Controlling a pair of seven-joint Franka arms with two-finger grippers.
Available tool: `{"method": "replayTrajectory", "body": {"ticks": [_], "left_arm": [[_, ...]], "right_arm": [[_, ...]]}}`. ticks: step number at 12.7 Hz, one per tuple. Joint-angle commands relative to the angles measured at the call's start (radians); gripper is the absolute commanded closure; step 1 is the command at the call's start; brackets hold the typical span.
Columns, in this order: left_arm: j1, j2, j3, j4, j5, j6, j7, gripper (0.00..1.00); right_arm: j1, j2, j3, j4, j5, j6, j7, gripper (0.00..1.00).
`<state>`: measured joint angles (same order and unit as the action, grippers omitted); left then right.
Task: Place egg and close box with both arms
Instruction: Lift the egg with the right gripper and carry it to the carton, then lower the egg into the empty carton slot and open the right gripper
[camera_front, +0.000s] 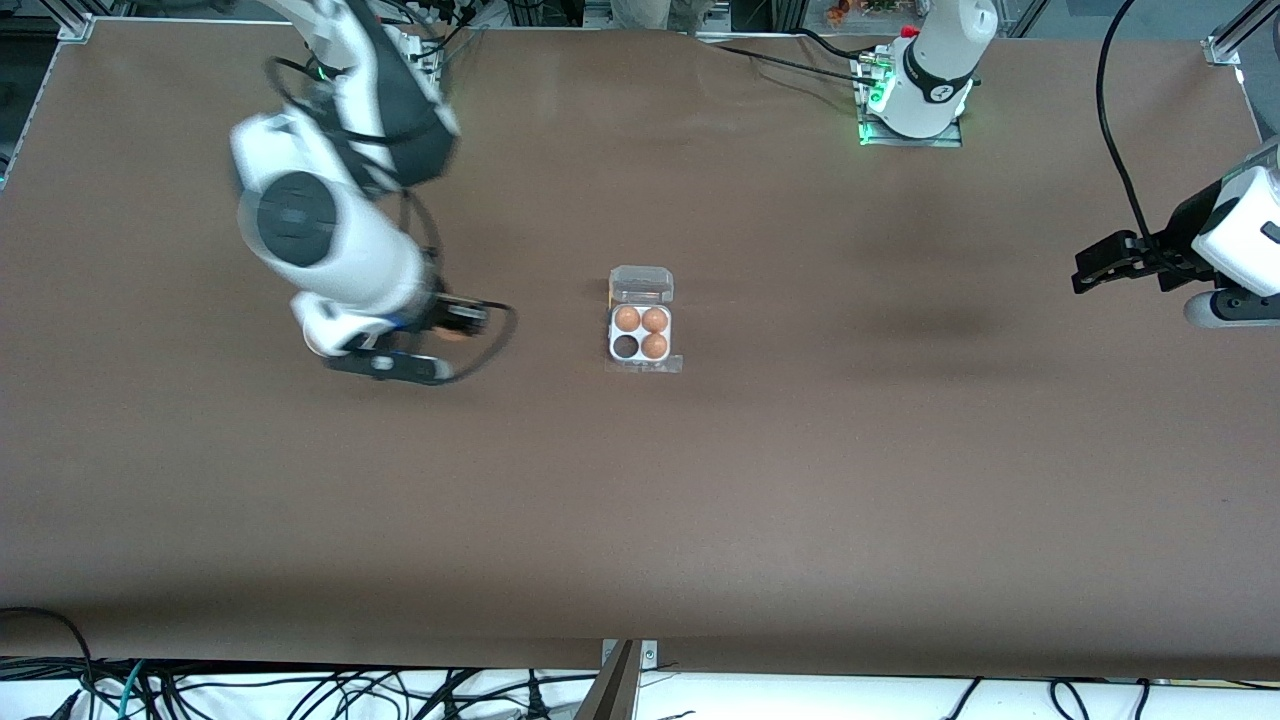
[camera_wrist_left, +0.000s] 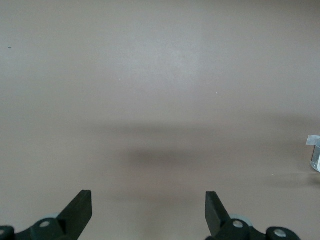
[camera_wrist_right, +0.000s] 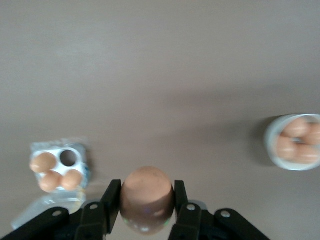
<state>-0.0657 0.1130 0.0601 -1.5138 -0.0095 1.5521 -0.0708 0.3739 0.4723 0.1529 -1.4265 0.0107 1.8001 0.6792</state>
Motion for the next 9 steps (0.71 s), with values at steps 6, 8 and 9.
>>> {"method": "replayTrajectory", "body": {"ticks": [6,8,9], "left_arm": [[0.003,0.008,0.000,0.017,0.003,0.000,0.025,0.00],[0.001,0.007,0.000,0.017,0.003,0.000,0.025,0.00],[0.001,0.008,0.000,0.017,0.003,0.000,0.025,0.00]], "right_arm": [[0.187,0.287,-0.015,0.159,-0.012,0.218,0.209,1.00],[0.218,0.321,-0.016,0.159,-0.046,0.245,0.244,1.00],[0.230,0.334,-0.016,0.159,-0.060,0.255,0.259,1.00]]}}
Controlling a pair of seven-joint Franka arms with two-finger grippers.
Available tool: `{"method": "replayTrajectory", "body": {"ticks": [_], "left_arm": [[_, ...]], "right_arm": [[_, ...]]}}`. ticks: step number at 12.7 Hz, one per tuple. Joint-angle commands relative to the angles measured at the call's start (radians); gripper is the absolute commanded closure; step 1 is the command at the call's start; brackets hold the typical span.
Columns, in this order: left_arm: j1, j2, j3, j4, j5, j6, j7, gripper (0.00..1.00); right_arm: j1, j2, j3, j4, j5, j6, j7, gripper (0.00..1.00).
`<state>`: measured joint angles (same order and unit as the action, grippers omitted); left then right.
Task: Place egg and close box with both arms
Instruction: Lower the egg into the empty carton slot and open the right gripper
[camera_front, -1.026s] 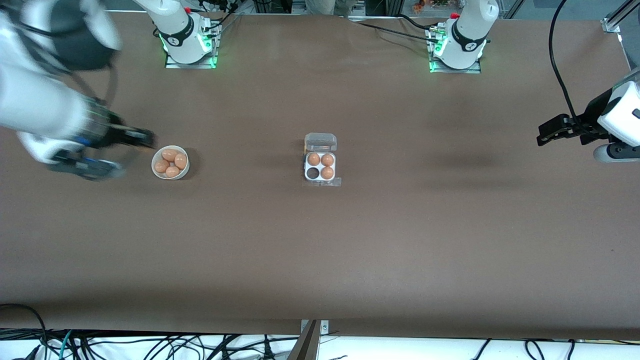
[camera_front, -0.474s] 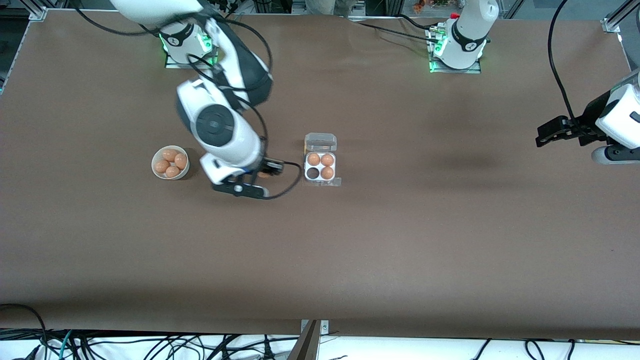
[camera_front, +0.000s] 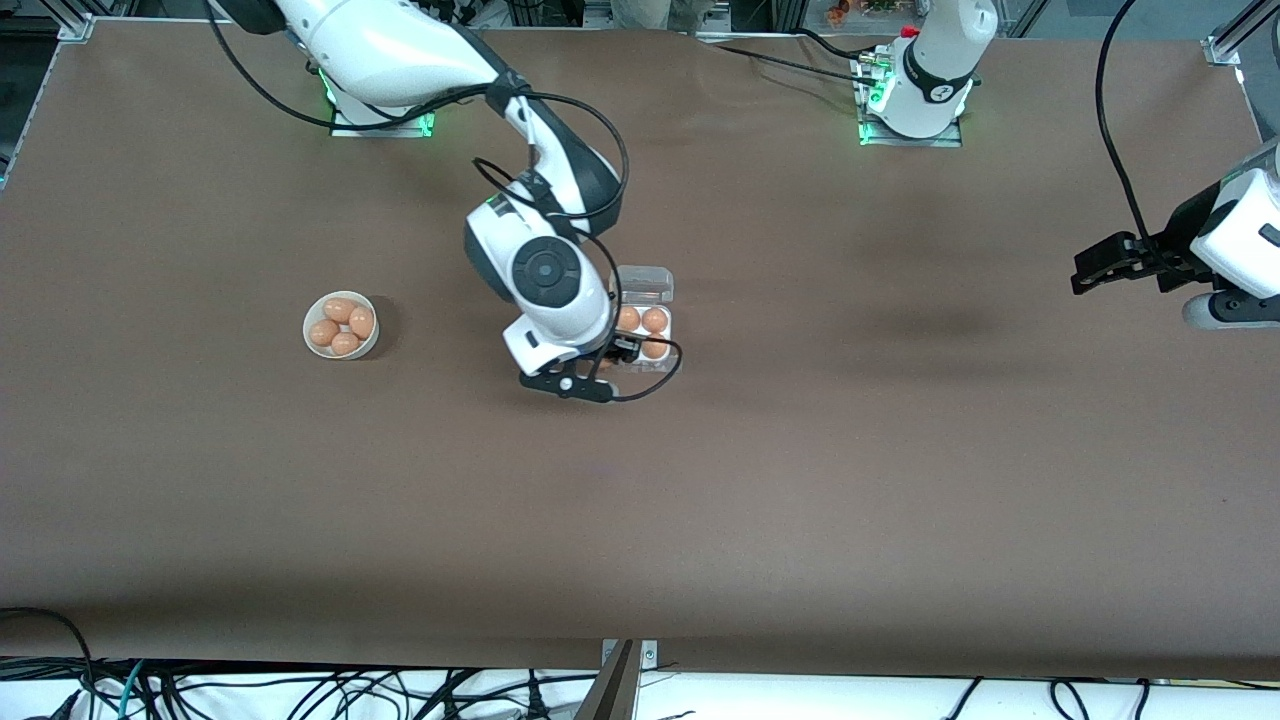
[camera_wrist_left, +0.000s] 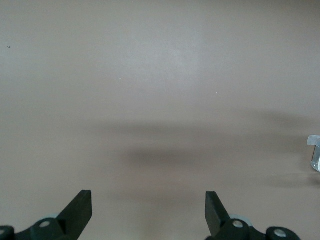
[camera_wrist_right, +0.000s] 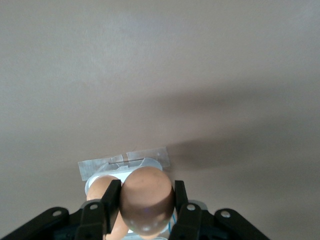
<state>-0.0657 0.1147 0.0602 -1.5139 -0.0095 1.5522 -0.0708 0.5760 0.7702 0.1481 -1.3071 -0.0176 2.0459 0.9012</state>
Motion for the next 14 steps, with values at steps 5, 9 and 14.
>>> {"method": "replayTrajectory", "body": {"ticks": [5,9,14], "left_arm": [[0.001,0.006,0.000,0.017,0.003,0.000,0.023,0.00],[0.001,0.006,0.000,0.017,0.003,0.000,0.023,0.00],[-0.005,0.010,0.000,0.017,0.003,0.000,0.023,0.00]], "right_arm": [[0.065,0.075,-0.010,0.029,-0.070,0.045,0.125,1.00],[0.076,0.089,-0.012,0.029,-0.073,0.046,0.150,0.86],[0.079,0.095,-0.012,0.029,-0.090,0.049,0.154,0.00]]}}
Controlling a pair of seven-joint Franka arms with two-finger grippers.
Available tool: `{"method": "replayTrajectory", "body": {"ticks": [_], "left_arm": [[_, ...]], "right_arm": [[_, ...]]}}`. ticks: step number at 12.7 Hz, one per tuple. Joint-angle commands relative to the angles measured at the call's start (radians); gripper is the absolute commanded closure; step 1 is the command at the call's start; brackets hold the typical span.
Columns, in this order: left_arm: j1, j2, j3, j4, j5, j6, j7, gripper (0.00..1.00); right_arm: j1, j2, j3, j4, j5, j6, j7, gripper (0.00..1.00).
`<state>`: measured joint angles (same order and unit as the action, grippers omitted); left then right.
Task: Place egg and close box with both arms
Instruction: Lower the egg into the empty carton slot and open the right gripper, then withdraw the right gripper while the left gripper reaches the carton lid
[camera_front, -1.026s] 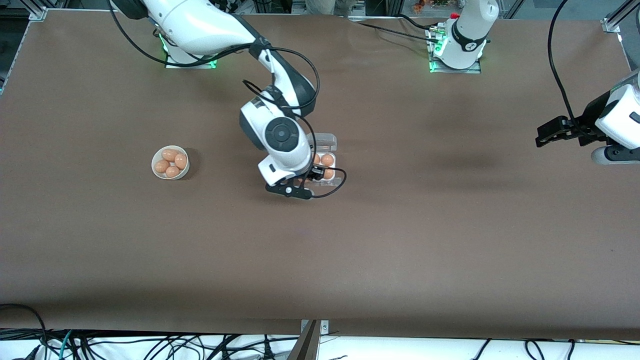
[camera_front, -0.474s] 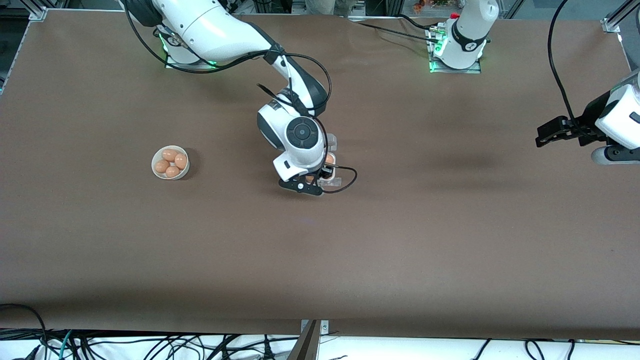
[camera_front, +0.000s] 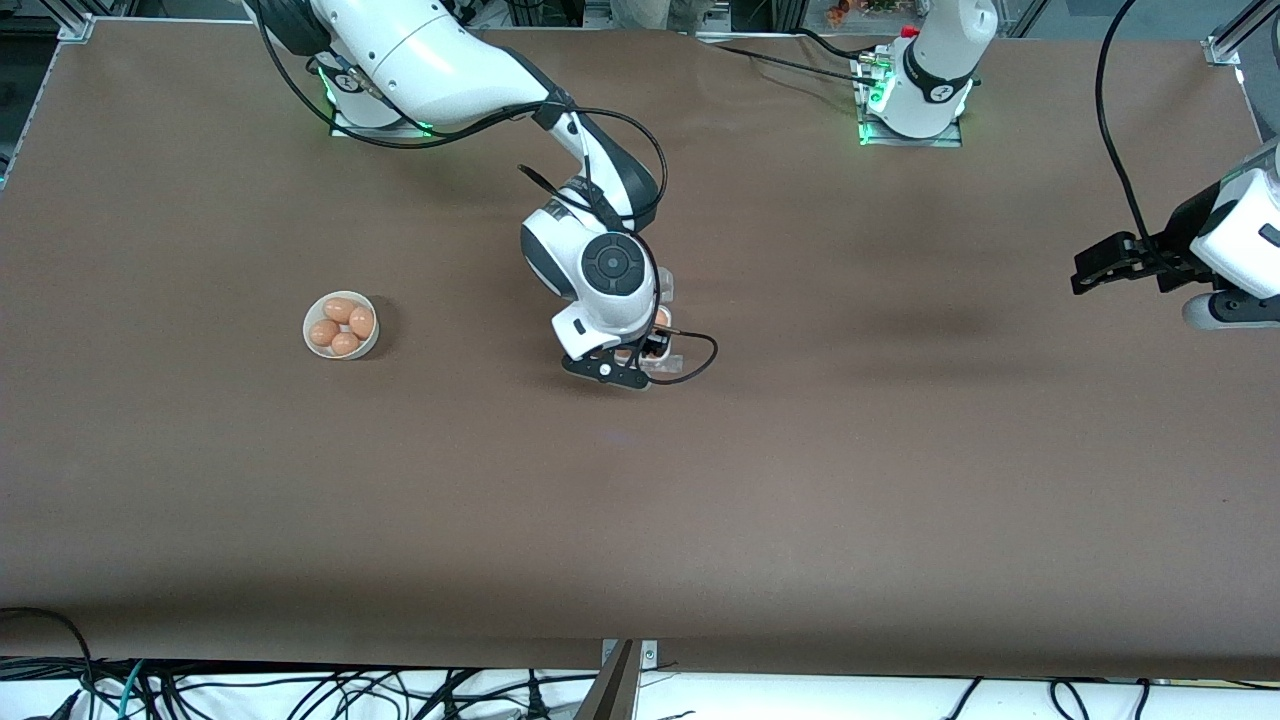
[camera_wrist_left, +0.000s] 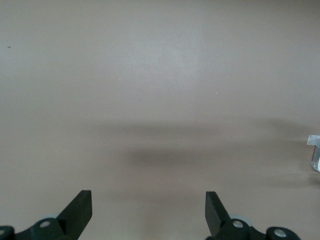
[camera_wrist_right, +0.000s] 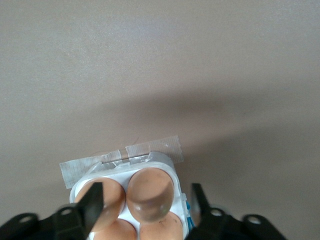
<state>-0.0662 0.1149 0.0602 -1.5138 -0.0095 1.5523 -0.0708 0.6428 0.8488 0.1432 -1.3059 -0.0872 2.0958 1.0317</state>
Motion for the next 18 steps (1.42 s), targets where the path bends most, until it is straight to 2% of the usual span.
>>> {"method": "replayTrajectory", "body": {"ticks": [1,4,8,11,13,14,15,16,17,18], "left_arm": [[-0.007,0.009,-0.002,0.017,0.003,0.000,0.020,0.00],[-0.023,0.009,-0.011,0.017,0.002,-0.003,0.008,0.00],[-0.044,0.009,-0.028,0.017,-0.007,-0.003,0.005,0.00],[-0.050,0.009,-0.155,0.006,-0.125,-0.008,-0.192,0.24],[-0.059,0.049,-0.309,0.003,-0.130,-0.011,-0.454,0.49],[-0.066,0.083,-0.386,0.006,-0.130,-0.011,-0.580,0.58],[-0.084,0.124,-0.455,0.010,-0.130,-0.009,-0.687,0.75],[-0.110,0.159,-0.502,0.014,-0.130,-0.006,-0.769,0.92],[-0.153,0.199,-0.520,0.017,-0.130,-0.003,-0.818,1.00],[-0.203,0.238,-0.520,0.018,-0.139,-0.001,-0.845,1.00]], "right_arm": [[0.009,0.010,-0.007,0.031,-0.020,-0.005,0.021,0.00],[-0.026,-0.042,-0.010,0.036,-0.022,-0.078,-0.013,0.00],[-0.127,-0.222,-0.016,-0.015,0.029,-0.304,-0.235,0.00],[-0.238,-0.438,-0.043,-0.201,0.067,-0.345,-0.433,0.00],[-0.239,-0.603,-0.144,-0.364,0.084,-0.346,-0.569,0.00],[-0.239,-0.682,-0.204,-0.441,0.104,-0.352,-0.647,0.00],[-0.239,-0.750,-0.259,-0.494,0.104,-0.371,-0.704,0.00],[-0.239,-0.783,-0.311,-0.504,0.104,-0.416,-0.754,0.00],[-0.238,-0.786,-0.367,-0.486,0.103,-0.478,-0.803,0.00],[-0.238,-0.804,-0.411,-0.478,0.103,-0.515,-0.843,0.00]]}}
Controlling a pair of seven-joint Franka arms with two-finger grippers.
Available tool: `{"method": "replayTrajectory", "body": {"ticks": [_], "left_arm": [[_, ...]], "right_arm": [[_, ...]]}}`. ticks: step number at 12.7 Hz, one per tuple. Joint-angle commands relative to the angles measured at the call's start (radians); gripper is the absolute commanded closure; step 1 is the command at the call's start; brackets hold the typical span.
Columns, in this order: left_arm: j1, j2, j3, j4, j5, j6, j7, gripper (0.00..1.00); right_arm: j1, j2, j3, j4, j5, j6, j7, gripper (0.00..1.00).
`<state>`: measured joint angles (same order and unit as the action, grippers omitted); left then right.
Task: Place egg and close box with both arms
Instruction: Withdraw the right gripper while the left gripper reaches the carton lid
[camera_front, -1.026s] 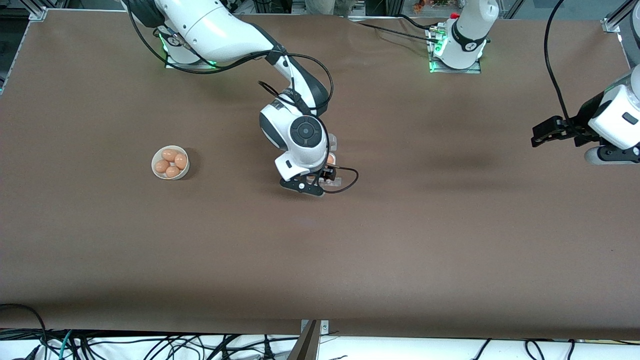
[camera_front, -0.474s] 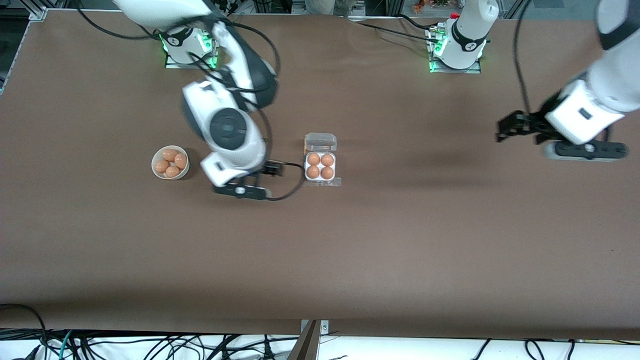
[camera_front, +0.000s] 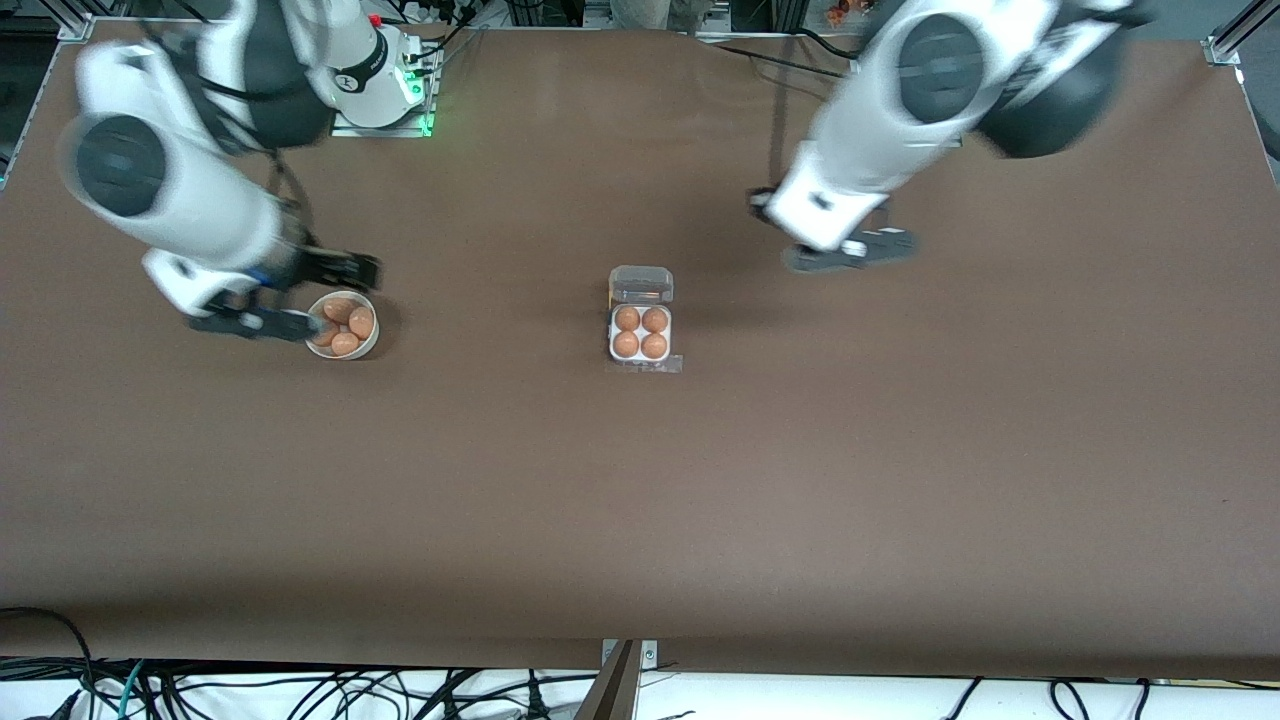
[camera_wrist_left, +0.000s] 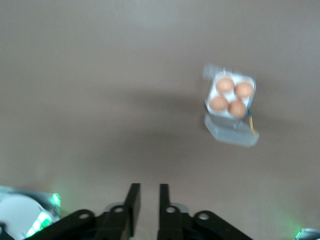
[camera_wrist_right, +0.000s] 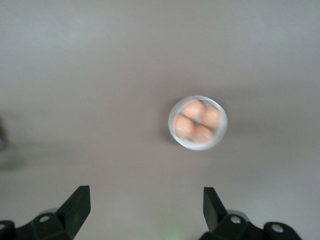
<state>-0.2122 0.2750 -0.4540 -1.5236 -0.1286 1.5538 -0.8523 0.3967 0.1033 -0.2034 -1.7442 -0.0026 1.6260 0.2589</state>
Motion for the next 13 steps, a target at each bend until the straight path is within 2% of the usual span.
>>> {"method": "replayTrajectory", "body": {"ticks": [1,6,9,10,11,13], "left_arm": [[-0.103,0.120,-0.006,0.031,-0.034,0.003,-0.074,1.00],[-0.234,0.303,-0.006,0.060,-0.033,0.170,-0.123,1.00],[-0.286,0.377,0.003,0.059,-0.023,0.254,-0.126,1.00],[-0.286,0.389,0.005,0.059,-0.010,0.281,-0.123,1.00],[-0.288,0.398,0.003,0.060,0.024,0.292,-0.123,1.00],[-0.283,0.426,0.006,0.059,0.091,0.305,-0.125,1.00]], "right_arm": [[0.008,-0.077,-0.098,-0.038,0.018,-0.064,-0.126,0.00],[0.007,-0.076,-0.188,0.018,0.016,-0.087,-0.263,0.00],[-0.018,-0.076,-0.188,0.018,0.015,-0.098,-0.274,0.00],[-0.121,-0.073,-0.107,0.020,0.016,-0.116,-0.279,0.00],[-0.221,-0.074,0.014,0.029,0.018,-0.123,-0.280,0.00],[-0.263,-0.074,0.038,0.032,0.018,-0.124,-0.282,0.00]]}}
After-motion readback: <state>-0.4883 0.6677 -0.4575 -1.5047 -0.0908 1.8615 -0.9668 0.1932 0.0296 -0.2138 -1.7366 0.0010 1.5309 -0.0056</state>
